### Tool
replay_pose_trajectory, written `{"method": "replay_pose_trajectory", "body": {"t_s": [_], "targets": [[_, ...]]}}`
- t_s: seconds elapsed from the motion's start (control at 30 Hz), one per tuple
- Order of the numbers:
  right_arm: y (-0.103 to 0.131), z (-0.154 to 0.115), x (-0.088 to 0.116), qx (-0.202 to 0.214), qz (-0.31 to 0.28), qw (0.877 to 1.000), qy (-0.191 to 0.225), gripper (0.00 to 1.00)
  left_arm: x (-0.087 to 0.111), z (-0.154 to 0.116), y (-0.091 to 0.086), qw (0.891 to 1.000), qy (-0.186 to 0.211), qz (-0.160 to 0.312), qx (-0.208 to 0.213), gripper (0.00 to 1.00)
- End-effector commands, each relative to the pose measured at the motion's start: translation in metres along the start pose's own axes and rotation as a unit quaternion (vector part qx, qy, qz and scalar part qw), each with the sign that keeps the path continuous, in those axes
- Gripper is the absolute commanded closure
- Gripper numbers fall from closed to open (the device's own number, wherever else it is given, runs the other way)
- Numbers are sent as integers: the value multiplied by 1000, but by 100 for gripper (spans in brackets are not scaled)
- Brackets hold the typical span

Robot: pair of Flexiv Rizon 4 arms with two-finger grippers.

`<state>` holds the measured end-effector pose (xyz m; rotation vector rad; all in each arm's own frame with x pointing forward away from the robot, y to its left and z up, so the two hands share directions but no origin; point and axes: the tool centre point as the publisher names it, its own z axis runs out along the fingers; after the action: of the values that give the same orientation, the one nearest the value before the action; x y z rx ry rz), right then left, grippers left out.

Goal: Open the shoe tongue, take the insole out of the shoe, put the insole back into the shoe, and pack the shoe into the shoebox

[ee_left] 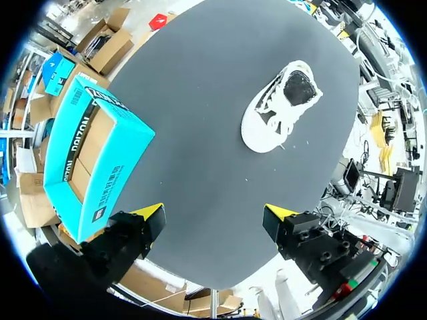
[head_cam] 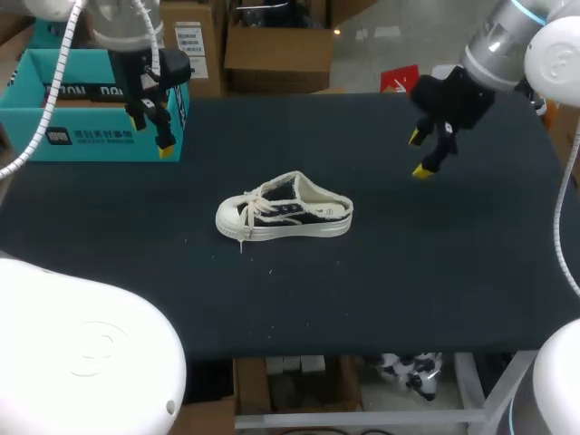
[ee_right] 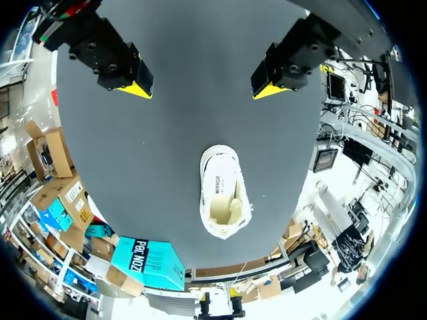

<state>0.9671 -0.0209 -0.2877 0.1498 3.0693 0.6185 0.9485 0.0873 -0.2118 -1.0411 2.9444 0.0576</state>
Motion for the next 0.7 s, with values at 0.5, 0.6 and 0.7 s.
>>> {"method": "replay_pose_trajectory", "body": {"t_s": [0.5,0.6,0.7], "targets": [[20,34,4,-3,-9,1000,4,0,48,2,-18,991,10,-129,-29,0],[25,53,5,-24,-17,1000,10,0,59,3,-24,985,23,-167,-28,0],[28,66,7,-55,-13,998,12,0,68,5,-29,977,13,-210,-17,0]]}}
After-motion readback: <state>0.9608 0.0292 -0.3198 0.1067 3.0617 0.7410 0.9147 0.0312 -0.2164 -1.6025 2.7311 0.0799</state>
